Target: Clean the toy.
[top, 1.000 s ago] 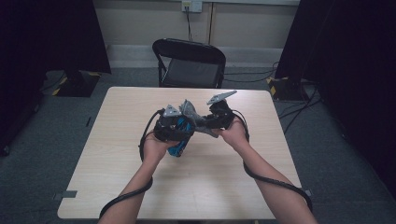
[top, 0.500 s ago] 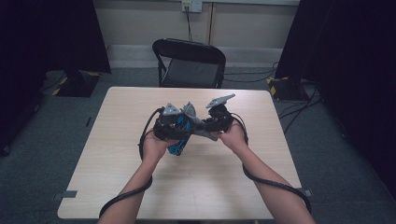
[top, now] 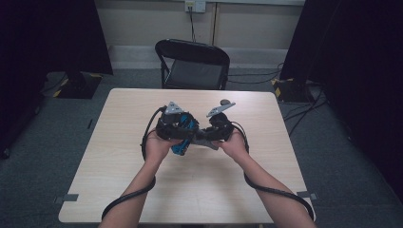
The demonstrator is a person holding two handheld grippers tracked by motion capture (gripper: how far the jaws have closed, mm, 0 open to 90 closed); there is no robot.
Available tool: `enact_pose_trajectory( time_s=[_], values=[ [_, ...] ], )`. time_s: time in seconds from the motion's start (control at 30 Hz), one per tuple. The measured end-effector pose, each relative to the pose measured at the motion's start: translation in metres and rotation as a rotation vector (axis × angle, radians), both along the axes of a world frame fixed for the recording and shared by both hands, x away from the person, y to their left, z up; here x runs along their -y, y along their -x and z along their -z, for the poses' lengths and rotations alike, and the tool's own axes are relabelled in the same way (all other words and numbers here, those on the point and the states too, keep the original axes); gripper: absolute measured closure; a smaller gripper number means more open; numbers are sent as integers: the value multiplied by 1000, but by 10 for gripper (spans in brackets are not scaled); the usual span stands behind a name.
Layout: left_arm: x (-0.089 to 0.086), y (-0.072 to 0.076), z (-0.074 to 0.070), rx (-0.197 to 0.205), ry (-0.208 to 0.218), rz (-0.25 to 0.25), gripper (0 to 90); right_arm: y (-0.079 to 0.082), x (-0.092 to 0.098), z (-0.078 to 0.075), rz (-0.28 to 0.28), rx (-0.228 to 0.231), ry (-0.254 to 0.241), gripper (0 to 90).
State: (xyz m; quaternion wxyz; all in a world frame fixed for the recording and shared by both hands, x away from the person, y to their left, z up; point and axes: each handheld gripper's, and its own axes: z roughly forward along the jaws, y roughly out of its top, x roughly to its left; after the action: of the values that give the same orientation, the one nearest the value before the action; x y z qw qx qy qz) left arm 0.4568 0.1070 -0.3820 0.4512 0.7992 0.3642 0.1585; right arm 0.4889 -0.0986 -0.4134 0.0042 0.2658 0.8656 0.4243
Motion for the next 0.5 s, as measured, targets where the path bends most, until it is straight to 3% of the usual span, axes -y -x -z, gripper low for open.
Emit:
enact_pose_trajectory(
  time_s=[0.5],
  values=[
    [-3,-5,-7,14,-3,-16,255,8,-12,23,-29,-45,-25,787]
  ],
)
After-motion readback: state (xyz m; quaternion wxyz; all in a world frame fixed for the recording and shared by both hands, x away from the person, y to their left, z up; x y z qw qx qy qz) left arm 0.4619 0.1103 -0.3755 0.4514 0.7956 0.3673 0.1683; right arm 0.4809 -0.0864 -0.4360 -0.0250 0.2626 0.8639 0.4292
